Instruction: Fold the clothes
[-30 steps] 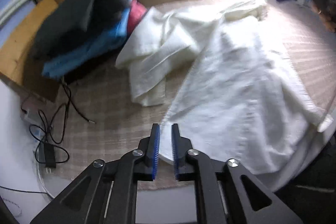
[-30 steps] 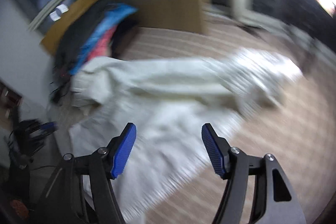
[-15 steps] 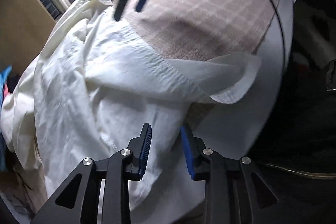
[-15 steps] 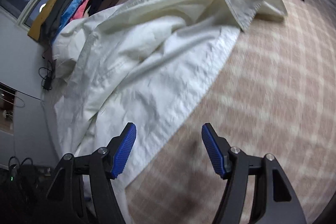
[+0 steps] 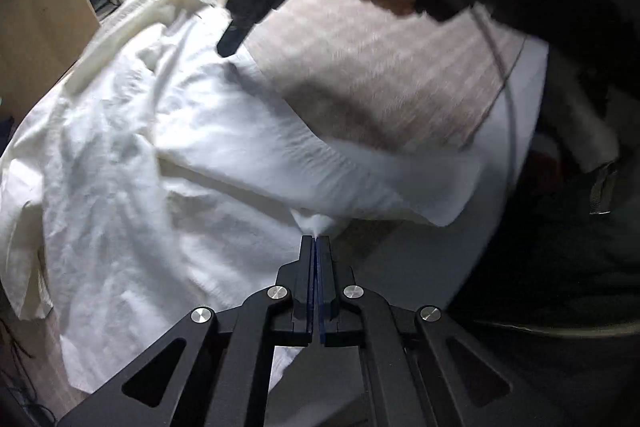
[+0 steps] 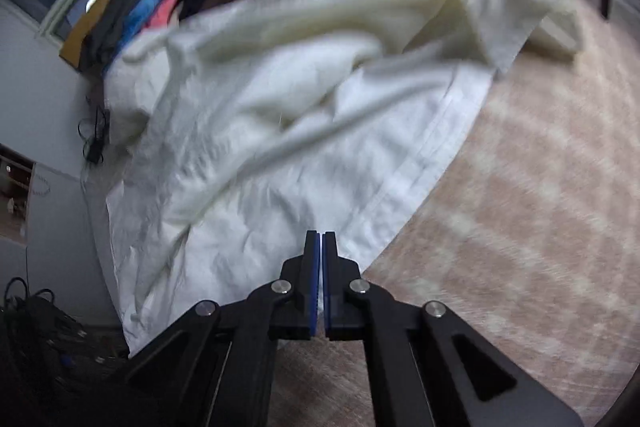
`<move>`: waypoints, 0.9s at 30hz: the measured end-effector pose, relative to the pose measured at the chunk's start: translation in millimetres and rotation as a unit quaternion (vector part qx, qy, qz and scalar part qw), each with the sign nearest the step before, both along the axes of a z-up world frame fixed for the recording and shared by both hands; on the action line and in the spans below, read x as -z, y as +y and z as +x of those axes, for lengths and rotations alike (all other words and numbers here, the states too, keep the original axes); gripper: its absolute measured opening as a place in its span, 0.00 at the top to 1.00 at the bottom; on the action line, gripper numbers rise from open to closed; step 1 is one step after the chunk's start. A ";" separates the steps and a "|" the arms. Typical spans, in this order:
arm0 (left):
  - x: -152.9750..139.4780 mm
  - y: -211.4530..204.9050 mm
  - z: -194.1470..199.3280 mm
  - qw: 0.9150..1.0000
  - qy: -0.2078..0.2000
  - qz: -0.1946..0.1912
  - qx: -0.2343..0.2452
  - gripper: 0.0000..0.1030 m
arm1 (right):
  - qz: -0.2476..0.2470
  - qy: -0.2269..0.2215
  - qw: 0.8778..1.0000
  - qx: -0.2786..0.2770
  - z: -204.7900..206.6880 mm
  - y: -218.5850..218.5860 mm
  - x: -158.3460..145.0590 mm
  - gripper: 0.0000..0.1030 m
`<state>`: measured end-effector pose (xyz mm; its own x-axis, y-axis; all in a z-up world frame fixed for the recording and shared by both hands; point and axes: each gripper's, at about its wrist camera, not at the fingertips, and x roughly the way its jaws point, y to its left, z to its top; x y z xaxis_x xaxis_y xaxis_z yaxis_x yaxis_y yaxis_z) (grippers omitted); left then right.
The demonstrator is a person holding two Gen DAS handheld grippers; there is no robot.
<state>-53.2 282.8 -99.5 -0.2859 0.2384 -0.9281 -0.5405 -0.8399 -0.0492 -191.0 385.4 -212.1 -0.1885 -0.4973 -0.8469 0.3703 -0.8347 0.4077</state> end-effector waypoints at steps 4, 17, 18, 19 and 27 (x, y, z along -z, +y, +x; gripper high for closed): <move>-31.7 -31.7 3.9 1.000 -0.001 0.017 -0.013 1.00 | 0.008 0.037 0.998 0.042 -11.8 29.3 -27.6 0.99; -37.9 -38.4 30.2 0.998 0.007 -0.054 -0.030 0.80 | 0.075 0.052 0.990 0.112 -63.2 43.1 -6.9 0.59; -39.2 -28.6 31.6 0.999 0.014 -0.037 -0.026 0.72 | 0.065 0.044 0.990 0.116 -71.9 46.2 -3.2 0.58; -35.1 -16.7 30.3 1.000 0.013 -0.017 -0.018 0.64 | 0.055 0.032 0.991 0.120 -83.1 48.5 2.1 0.58; 30.3 35.5 14.3 0.997 -0.006 -0.060 -0.043 0.66 | 0.096 0.081 0.987 0.099 -130.4 27.8 16.8 0.45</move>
